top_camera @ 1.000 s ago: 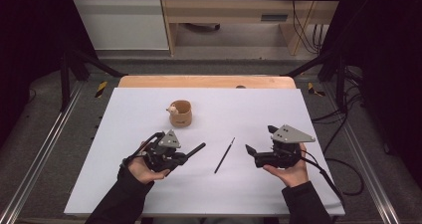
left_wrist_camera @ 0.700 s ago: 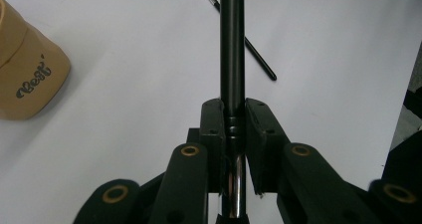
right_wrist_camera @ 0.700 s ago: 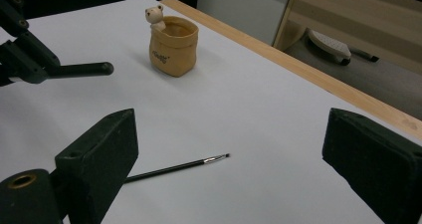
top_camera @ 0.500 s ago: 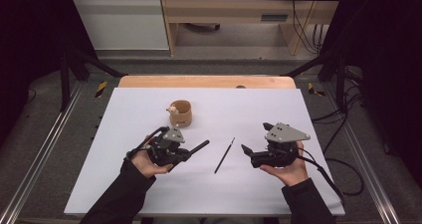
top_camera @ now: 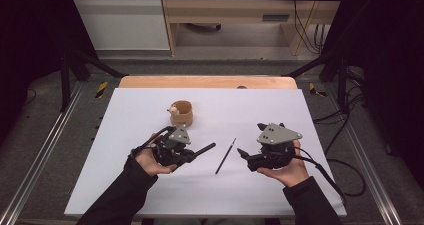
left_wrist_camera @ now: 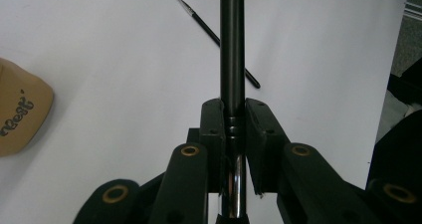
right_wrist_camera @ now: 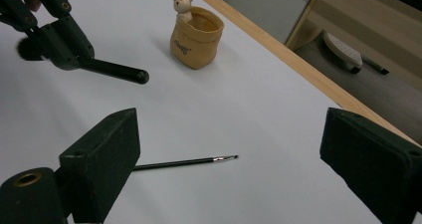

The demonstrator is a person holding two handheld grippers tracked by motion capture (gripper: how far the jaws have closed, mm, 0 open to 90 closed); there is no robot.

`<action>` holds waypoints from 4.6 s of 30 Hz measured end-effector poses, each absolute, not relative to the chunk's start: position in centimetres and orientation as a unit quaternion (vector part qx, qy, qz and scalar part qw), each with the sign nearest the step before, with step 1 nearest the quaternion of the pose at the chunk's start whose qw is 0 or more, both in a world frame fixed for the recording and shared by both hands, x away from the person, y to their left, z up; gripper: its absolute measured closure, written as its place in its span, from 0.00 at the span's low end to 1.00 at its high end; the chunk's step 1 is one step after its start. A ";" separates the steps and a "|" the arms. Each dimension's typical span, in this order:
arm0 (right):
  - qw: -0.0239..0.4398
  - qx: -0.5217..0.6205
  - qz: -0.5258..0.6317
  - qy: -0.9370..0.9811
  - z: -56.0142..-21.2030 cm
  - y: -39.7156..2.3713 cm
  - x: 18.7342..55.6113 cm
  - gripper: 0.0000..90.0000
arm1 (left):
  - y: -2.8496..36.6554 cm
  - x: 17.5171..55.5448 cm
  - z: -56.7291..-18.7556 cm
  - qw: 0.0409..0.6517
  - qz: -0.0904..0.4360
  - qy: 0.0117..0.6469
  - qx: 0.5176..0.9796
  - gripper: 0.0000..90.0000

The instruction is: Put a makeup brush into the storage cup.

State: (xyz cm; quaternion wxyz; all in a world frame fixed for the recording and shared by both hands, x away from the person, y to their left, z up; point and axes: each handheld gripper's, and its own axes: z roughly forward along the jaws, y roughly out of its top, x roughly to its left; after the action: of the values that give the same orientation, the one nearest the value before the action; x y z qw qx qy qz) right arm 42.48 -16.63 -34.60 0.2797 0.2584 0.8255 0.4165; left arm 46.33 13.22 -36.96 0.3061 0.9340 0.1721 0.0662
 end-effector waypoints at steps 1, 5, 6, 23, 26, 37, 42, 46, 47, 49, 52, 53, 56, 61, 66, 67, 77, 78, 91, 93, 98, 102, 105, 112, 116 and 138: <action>0.280 0.258 0.417 0.826 -34.6 -16.6 42.5 0.10 | 13.2 46.3 -37.0 0.306 0.066 0.172 0.934 0.87; 0.280 0.244 0.405 0.836 -34.2 -16.1 42.3 0.11 | 12.7 46.3 -36.9 0.298 0.065 0.159 0.939 0.87; 0.280 0.239 0.402 0.838 -34.1 -16.0 42.2 0.11 | 12.7 46.3 -36.9 0.298 0.065 0.159 0.939 0.87; 0.280 0.191 0.355 0.871 -33.6 -14.4 41.5 0.13 | 11.5 46.3 -36.9 0.287 0.051 0.133 0.947 0.87; 0.277 0.182 0.346 0.878 -33.5 -14.1 41.3 0.14 | 11.2 46.4 -36.9 0.284 0.048 0.129 0.949 0.87; 0.274 0.151 0.312 0.897 -33.9 -13.0 40.9 0.17 | 10.5 46.2 -36.8 0.279 0.043 0.119 0.952 0.87; 0.272 0.142 0.306 0.901 -33.9 -12.6 40.9 0.19 | 10.3 46.1 -36.8 0.276 0.040 0.114 0.954 0.87; 0.272 0.134 0.301 0.904 -34.0 -12.4 40.8 0.19 | 10.2 46.1 -36.7 0.277 0.037 0.111 0.954 0.87; 0.273 0.131 0.299 0.905 -34.1 -12.2 40.7 0.19 | 10.2 46.1 -36.7 0.278 0.036 0.111 0.953 0.87; 0.272 0.124 0.294 0.908 -34.1 -12.1 40.7 0.20 | 10.1 46.1 -36.6 0.279 0.033 0.109 0.953 0.87; 0.271 0.115 0.289 0.911 -34.3 -11.9 40.7 0.22 | 10.1 46.1 -36.5 0.276 0.033 0.109 0.954 0.87; 0.270 0.113 0.287 0.912 -34.3 -11.8 40.6 0.22 | 10.1 46.2 -36.4 0.277 0.032 0.109 0.954 0.87; 0.272 0.107 0.279 0.915 -34.5 -11.6 40.6 0.23 | 10.0 46.2 -36.4 0.277 0.030 0.106 0.955 0.87; 0.269 0.095 0.278 0.917 -34.6 -11.4 40.5 0.27 | 9.8 46.1 -36.3 0.275 0.025 0.103 0.956 0.87; 0.273 0.087 0.275 0.918 -34.7 -11.1 40.4 0.27 | 9.6 46.2 -36.2 0.271 0.022 0.102 0.957 0.87; 0.276 0.080 0.271 0.919 -34.8 -10.9 40.4 0.28 | 9.5 46.2 -36.1 0.270 0.021 0.103 0.957 0.87; 0.278 0.063 0.261 0.922 -35.2 -10.5 40.4 0.33 | 8.9 46.1 -35.9 0.272 0.018 0.103 0.957 0.87; 0.280 0.061 0.260 0.922 -35.3 -10.4 40.4 0.33 | 8.8 46.1 -35.9 0.272 0.017 0.103 0.957 0.87; 0.277 0.035 0.245 0.928 -36.0 -9.9 40.5 0.42 | 8.0 46.0 -35.4 0.258 0.010 0.100 0.961 0.87; 0.277 0.032 0.240 0.930 -36.2 -9.8 40.5 0.44 | 7.8 45.9 -35.5 0.259 0.009 0.101 0.960 0.87; 0.276 0.025 0.240 0.930 -36.3 -9.7 40.5 0.46 | 7.7 45.9 -35.6 0.260 0.007 0.102 0.960 0.87; 0.272 0.010 0.239 0.932 -36.5 -9.7 40.5 0.51 | 7.6 45.8 -35.6 0.259 0.006 0.101 0.961 0.87; 0.273 0.002 0.238 0.932 -36.6 -9.6 40.6 0.53 | 7.5 45.8 -35.7 0.258 0.005 0.099 0.961 0.87; 0.272 -0.003 0.231 0.934 -36.8 -9.4 40.5 0.57 | 7.2 45.7 -35.7 0.253 0.001 0.099 0.962 0.87; 0.276 -0.020 0.222 0.935 -37.0 -9.3 40.6 0.61 | 7.1 45.7 -35.6 0.254 -0.002 0.099 0.962 0.87; 0.280 -0.037 0.203 0.938 -37.6 -9.0 40.5 0.76 | 6.9 45.5 -35.5 0.251 -0.006 0.093 0.963 0.87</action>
State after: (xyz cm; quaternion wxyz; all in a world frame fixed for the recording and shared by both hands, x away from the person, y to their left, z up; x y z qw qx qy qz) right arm 40.55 -9.00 -37.59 0.2799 -0.0366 0.9375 0.2033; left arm 45.49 6.93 -35.55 0.2510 0.9635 0.0932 -0.0058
